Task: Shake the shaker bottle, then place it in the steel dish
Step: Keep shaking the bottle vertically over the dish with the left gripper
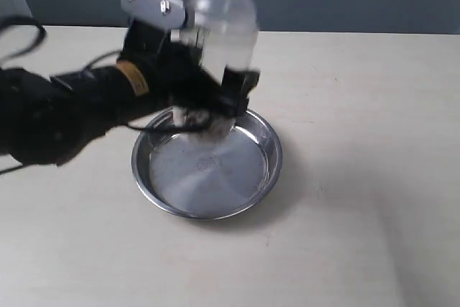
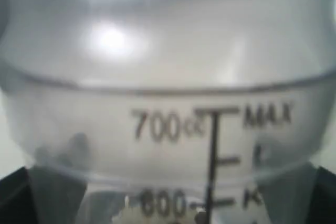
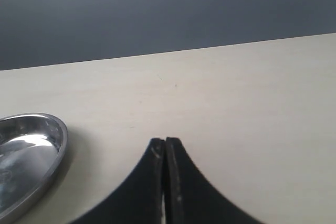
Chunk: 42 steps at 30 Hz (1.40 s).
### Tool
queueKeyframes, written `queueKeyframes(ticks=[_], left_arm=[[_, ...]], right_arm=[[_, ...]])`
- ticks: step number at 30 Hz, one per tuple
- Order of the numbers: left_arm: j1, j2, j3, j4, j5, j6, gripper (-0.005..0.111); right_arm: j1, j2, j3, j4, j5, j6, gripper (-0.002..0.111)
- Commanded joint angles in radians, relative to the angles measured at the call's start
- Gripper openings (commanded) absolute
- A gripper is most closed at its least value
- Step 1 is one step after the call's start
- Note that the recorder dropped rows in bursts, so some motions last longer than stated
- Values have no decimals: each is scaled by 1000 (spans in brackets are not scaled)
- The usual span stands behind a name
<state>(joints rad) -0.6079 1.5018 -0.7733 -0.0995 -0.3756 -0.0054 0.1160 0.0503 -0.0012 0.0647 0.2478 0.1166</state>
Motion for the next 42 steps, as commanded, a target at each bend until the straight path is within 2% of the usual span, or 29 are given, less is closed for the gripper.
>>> queueKeyframes(ticks=[1,4,7,9,12,14,18,20,23,25,26,27,28,29,30,31,32,34,35,36,38,39,40,42], left_arm=[[-11,-33,-24,-40,0,5,0],[-14,42,25,-88,-59,-8,0],[-30,-61,-43,22,-181,-18,0],[-30,-94,-73,43,-105,-14,0],[-10,7,17,-8,39,5,0],[5,84,57,-57,16,-37,0],[1,-46,-32,55,-136,-64,0],[1,-90,-76,54,-52,-62,0],[16,29,35,12,49,-58,0],[17,109,71,-58,-29,-127,0],[8,76,54,-19,-72,-133,0],[-1,-26,-23,93,-125,-133,0],[-1,-59,-58,118,-109,-130,0],[-1,-68,-78,111,4,-130,0],[-1,-42,-52,111,52,-126,0],[2,63,16,73,91,-128,0],[2,95,28,35,74,-141,0],[-13,-5,-33,100,-25,-151,0],[-13,-64,-80,162,-21,-149,0],[-9,-78,-83,157,20,-149,0],[0,25,25,119,89,-149,0],[2,77,58,44,63,-151,0],[-3,66,57,29,25,-151,0],[-9,13,41,63,-40,-146,0]], right_arm=[[2,4,1,-3,-12,0,-1],[2,4,1,-3,-12,0,-1],[2,4,1,-3,-12,0,-1],[2,4,1,-3,-12,0,-1],[2,4,1,-3,-14,0,-1],[2,4,1,-3,-17,0,-1],[2,4,1,-3,-17,0,-1],[2,4,1,-3,-17,0,-1],[2,4,1,-3,-17,0,-1],[2,4,1,-3,-17,0,-1],[2,4,1,-3,-17,0,-1],[2,4,1,-3,-17,0,-1],[2,4,1,-3,-17,0,-1],[2,4,1,-3,-10,0,-1],[2,4,1,-3,-10,0,-1],[2,4,1,-3,-10,0,-1],[2,4,1,-3,-10,0,-1],[2,4,1,-3,-10,0,-1],[2,4,1,-3,-10,0,-1],[2,4,1,-3,-10,0,-1],[2,4,1,-3,-10,0,-1],[2,4,1,-3,-10,0,-1],[2,4,1,-3,-10,0,-1],[2,4,1,-3,-12,0,-1]])
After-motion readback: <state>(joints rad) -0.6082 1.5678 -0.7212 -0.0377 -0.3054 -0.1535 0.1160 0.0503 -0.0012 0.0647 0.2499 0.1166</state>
